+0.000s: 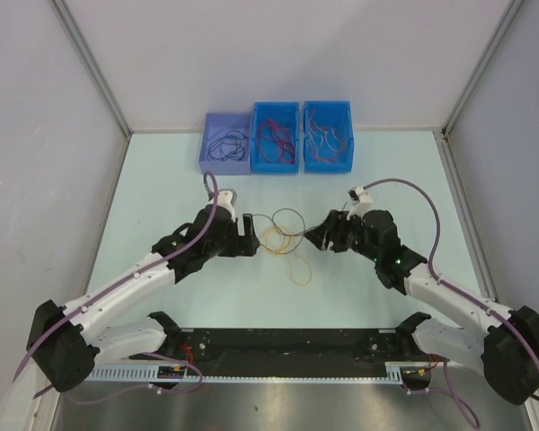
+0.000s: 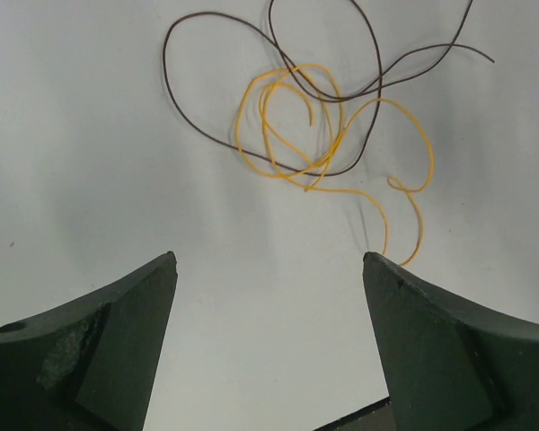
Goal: Untangle the cables
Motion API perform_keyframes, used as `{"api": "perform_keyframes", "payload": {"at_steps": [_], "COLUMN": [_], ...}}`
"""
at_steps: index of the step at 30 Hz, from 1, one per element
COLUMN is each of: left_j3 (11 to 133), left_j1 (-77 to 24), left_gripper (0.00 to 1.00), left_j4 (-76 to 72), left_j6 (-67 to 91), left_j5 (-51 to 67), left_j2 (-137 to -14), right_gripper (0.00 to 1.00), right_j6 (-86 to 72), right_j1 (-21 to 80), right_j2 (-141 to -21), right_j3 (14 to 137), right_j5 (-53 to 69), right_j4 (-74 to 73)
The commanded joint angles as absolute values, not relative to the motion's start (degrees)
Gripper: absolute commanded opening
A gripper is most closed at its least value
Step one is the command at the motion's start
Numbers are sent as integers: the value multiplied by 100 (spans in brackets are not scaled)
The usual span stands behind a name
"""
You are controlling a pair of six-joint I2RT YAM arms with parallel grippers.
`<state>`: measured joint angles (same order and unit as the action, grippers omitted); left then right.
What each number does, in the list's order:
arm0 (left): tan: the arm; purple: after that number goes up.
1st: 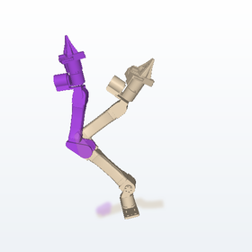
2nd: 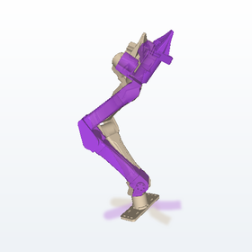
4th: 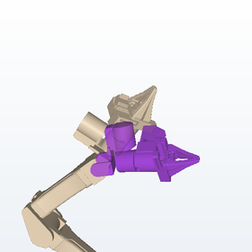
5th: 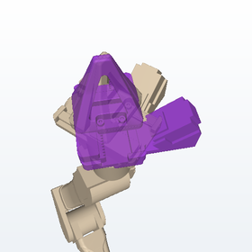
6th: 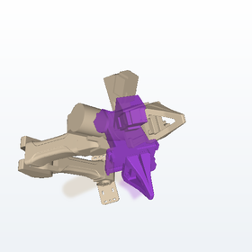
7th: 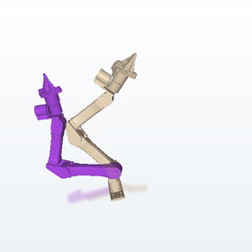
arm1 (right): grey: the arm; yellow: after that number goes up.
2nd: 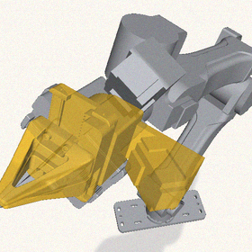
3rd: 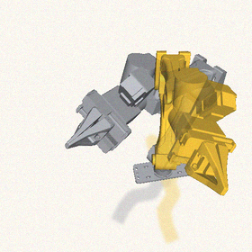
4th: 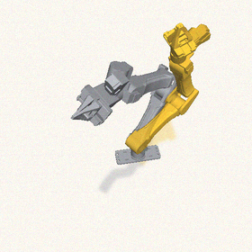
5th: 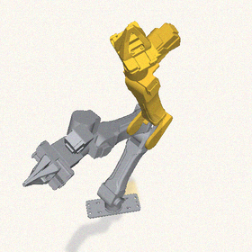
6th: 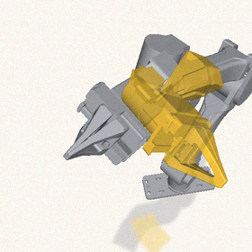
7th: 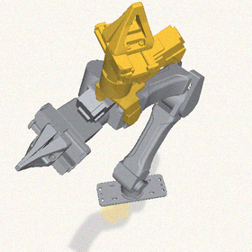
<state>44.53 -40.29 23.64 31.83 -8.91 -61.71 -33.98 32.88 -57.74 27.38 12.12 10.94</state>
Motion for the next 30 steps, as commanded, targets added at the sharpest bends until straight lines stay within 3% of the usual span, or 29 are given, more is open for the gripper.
{"api": "perform_keyframes", "payload": {"at_steps": [1,11,18,30], "left_j3": [4184,4755,4509,4465], "left_j1": [-4043,-4052,-4043,-4043], "left_gripper": [90,96,100,100], "left_j4": [2538,4306,4043,3964], "left_j6": [3322,2910,2637,2531], "left_j5": [-958,-1353,-1407,-1380], "left_j2": [-5600,-4422,-3745,-3797], "right_gripper": [68,68,72,71], "right_j6": [-2760,-2417,-2189,-2065], "right_j1": [3646,4183,4517,4939], "right_j2": [-6301,-7918,-8753,-9597], "right_j3": [3576,5070,5642,6143], "right_j5": [467,0,-62,-430], "right_j4": [344,-790,-1414,-1916]}}
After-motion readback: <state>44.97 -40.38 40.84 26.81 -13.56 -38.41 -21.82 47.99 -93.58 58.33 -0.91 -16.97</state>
